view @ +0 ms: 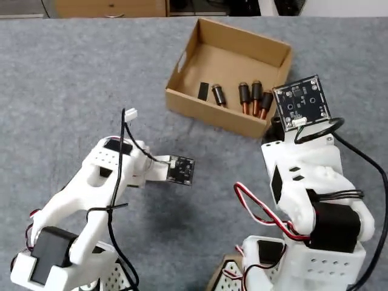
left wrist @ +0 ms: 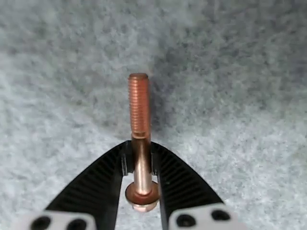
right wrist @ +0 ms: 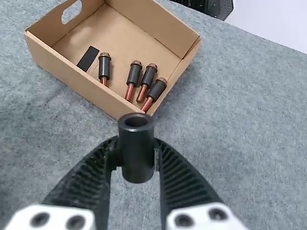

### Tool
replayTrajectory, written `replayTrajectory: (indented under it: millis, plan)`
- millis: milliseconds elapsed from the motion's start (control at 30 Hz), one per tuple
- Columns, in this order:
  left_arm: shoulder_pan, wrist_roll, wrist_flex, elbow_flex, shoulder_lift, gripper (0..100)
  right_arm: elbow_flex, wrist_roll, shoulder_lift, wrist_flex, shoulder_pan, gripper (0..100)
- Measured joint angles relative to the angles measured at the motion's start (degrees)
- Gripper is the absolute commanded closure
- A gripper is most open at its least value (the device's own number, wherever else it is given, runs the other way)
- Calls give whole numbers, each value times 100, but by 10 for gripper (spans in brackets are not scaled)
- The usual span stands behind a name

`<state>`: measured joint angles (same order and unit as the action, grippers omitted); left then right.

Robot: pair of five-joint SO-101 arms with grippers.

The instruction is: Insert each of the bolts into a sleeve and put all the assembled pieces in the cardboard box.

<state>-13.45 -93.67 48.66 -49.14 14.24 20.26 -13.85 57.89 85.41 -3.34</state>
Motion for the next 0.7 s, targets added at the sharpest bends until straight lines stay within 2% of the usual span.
replayTrajectory:
  millis: [200, 400, 567, 700]
  plan:
    - [-53, 0, -158, -18, 0, 979, 167, 0, 0, 0, 0, 996]
    - [-79, 0, -1116, -835, 26, 970, 185, 0, 0, 0, 0, 996]
    - [-79, 0, -2268, -1512, 88, 854, 185, 0, 0, 0, 0, 996]
    - [-62, 0, -2576, -1442, 105, 791, 185, 0, 0, 0, 0, 996]
